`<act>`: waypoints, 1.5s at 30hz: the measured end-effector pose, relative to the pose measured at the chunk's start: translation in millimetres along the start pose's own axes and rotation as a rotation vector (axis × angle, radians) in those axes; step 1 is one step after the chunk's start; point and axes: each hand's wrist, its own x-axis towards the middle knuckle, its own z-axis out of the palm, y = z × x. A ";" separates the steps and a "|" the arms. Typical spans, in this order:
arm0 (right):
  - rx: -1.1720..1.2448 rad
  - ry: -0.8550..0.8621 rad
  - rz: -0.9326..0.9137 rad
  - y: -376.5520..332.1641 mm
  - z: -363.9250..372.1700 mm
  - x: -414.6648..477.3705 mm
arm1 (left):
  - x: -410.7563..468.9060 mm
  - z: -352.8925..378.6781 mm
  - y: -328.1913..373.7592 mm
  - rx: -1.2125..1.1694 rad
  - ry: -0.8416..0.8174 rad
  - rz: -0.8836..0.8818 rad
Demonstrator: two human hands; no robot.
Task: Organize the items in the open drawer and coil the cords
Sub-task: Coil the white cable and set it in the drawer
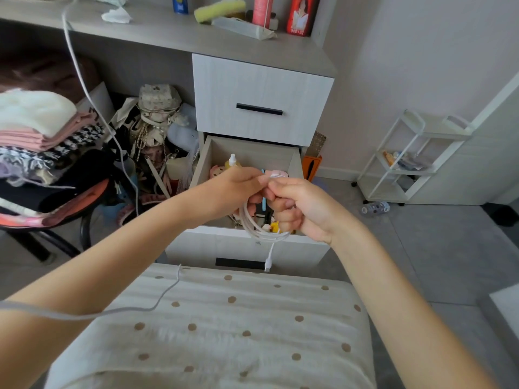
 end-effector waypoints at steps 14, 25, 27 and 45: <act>-0.725 0.256 -0.402 7.8 -20.6 -1.8 | 5.4 0.1 -18.2 -0.102 0.186 0.171; -0.529 0.316 -0.403 43.3 6.4 -0.3 | 3.7 2.1 -17.1 -0.332 0.426 0.146; -0.613 0.418 -0.473 47.4 13.1 3.4 | 5.5 5.2 -20.2 -0.414 0.464 0.123; -0.122 0.346 -0.253 23.1 1.7 -1.3 | 1.2 3.1 -26.0 -0.303 0.125 -0.025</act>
